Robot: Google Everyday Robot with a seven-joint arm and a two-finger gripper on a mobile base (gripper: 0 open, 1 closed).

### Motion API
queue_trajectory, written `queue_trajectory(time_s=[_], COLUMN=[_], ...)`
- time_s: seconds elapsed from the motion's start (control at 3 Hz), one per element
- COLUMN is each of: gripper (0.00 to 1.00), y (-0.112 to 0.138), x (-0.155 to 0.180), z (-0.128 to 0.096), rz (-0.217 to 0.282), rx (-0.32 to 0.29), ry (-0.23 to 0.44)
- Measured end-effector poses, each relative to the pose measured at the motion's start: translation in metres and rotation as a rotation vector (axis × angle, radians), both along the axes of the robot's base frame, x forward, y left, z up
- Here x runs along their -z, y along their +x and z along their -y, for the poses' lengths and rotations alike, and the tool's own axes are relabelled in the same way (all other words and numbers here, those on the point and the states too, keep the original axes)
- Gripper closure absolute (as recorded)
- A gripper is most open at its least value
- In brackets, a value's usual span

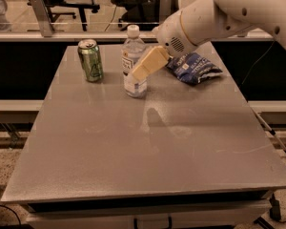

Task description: Pick blue plastic bottle

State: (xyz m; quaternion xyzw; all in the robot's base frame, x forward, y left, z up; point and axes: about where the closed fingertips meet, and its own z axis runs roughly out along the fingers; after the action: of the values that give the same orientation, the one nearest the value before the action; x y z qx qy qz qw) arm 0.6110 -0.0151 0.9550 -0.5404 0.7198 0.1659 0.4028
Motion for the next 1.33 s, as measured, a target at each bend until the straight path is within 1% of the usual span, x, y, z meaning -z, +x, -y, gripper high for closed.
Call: queue_trajectory(time_s=[0.33,0.67,1.0,1.33], gripper=[0.00,0.11,0.34,0.57], y=[0.011,0.020,0.023,0.024], x=[0.007,0.013,0.016,0.013], z=[-0.012,-0.015,-0.017,-0.018], rz=[0.003,-0.006,-0.023,-0.027], rx=[0.000,0.006,0.001,-0.006], ry=[0.014,0.011,0.021,0.030])
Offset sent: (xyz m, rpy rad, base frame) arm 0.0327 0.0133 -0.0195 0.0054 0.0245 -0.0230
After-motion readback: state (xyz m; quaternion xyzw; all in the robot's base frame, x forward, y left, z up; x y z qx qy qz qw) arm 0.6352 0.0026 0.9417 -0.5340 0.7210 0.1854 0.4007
